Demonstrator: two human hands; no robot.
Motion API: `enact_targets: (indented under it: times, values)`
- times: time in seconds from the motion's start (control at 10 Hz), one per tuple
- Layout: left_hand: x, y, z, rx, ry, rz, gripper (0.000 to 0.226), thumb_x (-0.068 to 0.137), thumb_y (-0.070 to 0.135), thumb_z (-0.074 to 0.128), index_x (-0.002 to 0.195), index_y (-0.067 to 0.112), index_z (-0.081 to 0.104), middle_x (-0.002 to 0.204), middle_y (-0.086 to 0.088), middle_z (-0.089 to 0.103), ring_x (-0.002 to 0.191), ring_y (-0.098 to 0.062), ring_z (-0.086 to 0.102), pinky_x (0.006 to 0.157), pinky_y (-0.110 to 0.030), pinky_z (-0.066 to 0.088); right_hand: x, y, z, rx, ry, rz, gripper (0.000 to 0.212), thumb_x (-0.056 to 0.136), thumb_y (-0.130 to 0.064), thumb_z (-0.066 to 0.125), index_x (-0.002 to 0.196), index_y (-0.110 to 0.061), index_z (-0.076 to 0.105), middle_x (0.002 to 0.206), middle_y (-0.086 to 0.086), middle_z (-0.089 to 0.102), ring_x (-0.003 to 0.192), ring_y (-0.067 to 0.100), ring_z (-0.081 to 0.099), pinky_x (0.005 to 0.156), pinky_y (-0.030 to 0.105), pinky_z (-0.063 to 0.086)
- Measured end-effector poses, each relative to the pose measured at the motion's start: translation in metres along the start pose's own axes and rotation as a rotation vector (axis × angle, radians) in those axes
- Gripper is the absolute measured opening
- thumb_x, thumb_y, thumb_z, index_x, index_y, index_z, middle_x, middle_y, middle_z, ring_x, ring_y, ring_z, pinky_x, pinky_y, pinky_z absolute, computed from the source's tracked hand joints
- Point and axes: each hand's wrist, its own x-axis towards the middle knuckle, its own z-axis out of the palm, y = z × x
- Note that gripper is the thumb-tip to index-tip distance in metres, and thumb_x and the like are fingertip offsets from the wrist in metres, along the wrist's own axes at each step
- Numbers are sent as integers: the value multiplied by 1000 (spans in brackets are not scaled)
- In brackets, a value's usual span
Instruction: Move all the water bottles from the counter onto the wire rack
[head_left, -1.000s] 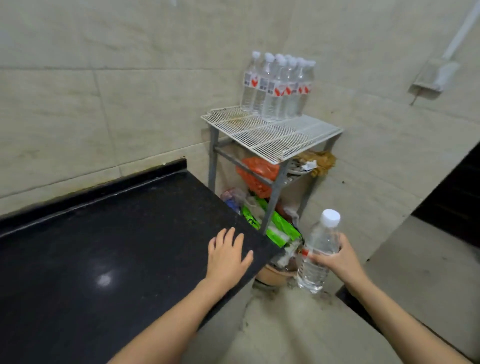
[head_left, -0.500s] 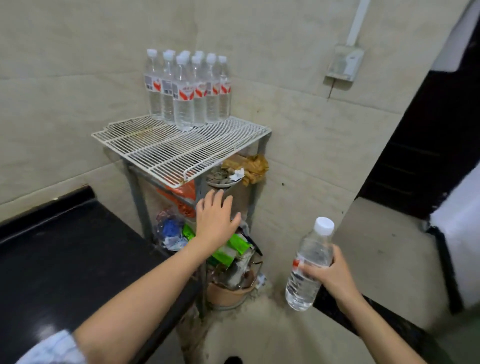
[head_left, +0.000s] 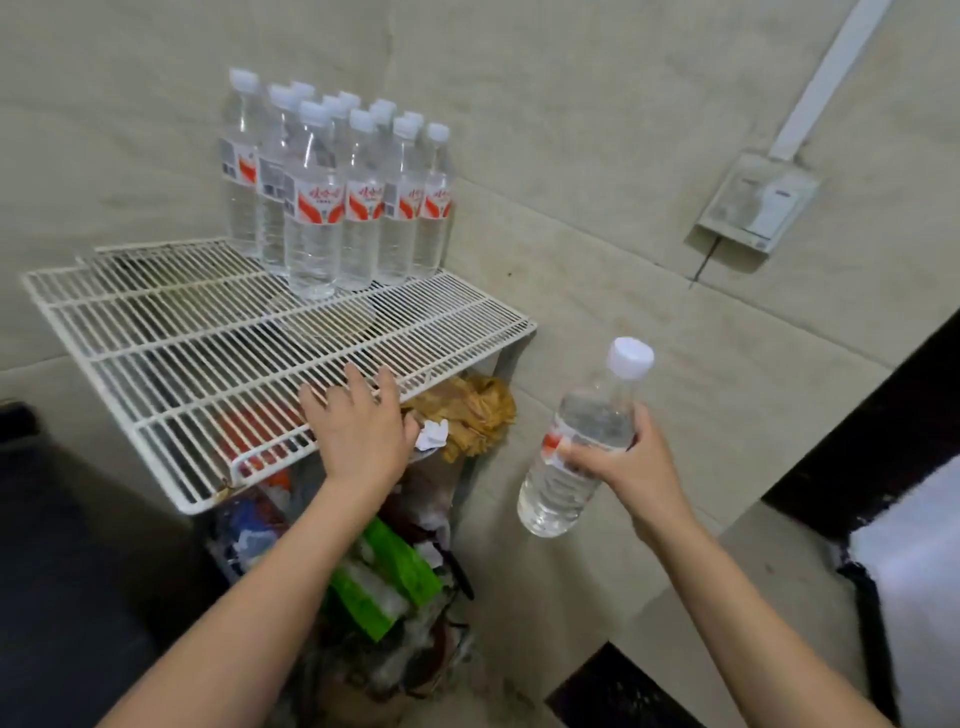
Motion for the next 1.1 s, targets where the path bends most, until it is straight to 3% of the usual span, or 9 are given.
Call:
enact_targets:
  times: [0.1,0.2,0.3,0.5,0.6,0.7,0.9,1.0,1.1]
  values:
    - [1,-4,8,108,61,33,62,71,48,64,122,15,56,124,-21,60,100,-41,62,94,-59,40,48,-31,17,31,16,-96,56,44,-20,82,90,-27,52,92,-5,63,77,3,62,67,19,51]
    - [0,-8,13,174,114,53,59,66,47,65,116,17,61,117,-18,65,97,-39,64,88,-57,45,96,-57,38,109,51,-205,55,58,-10,83,99,-20,48,96,-3,60,80,5,58,72,20,50]
    - [1,-6,16,211,155,38,56,64,45,67,113,19,63,114,-16,66,96,-38,65,85,-57,47,142,-76,62,179,66,-256,54,63,-11,81,100,-21,44,93,-10,55,81,0,55,76,21,48]
    - [2,-8,22,319,232,41,58,68,54,59,116,21,61,116,-14,66,97,-35,65,83,-52,49,239,-90,122,199,6,-223,56,57,-26,80,101,-18,46,99,-1,59,87,15,58,85,37,53]
    - [3,-7,26,326,278,15,55,72,56,49,115,23,57,112,-12,68,94,-32,66,86,-52,47,278,-87,146,96,-37,-191,68,61,-29,79,116,-11,45,114,7,61,99,22,59,87,34,50]
    - [4,-4,28,303,334,-26,48,73,54,48,110,24,56,104,-9,71,87,-29,68,89,-54,45,312,-77,158,70,-59,-181,69,62,-33,78,118,-11,43,121,10,60,108,28,58,93,38,48]
    - [7,0,29,293,371,-90,36,79,51,44,104,28,55,99,-5,73,87,-27,69,97,-50,32,350,-63,166,-105,-92,-203,89,54,-60,73,123,-16,38,123,14,58,112,36,55,94,48,46]
    - [6,3,26,283,394,-88,35,84,50,39,104,27,57,99,-6,73,87,-27,69,98,-49,28,346,-54,162,-169,-97,-235,100,58,-57,75,134,-12,29,128,21,53,116,39,52,97,48,44]
    - [8,6,24,318,378,-91,37,76,48,46,106,27,53,99,-5,73,87,-27,69,97,-47,27,339,-60,151,-223,-120,-264,104,64,-55,73,141,-10,20,136,25,42,126,39,41,105,47,34]
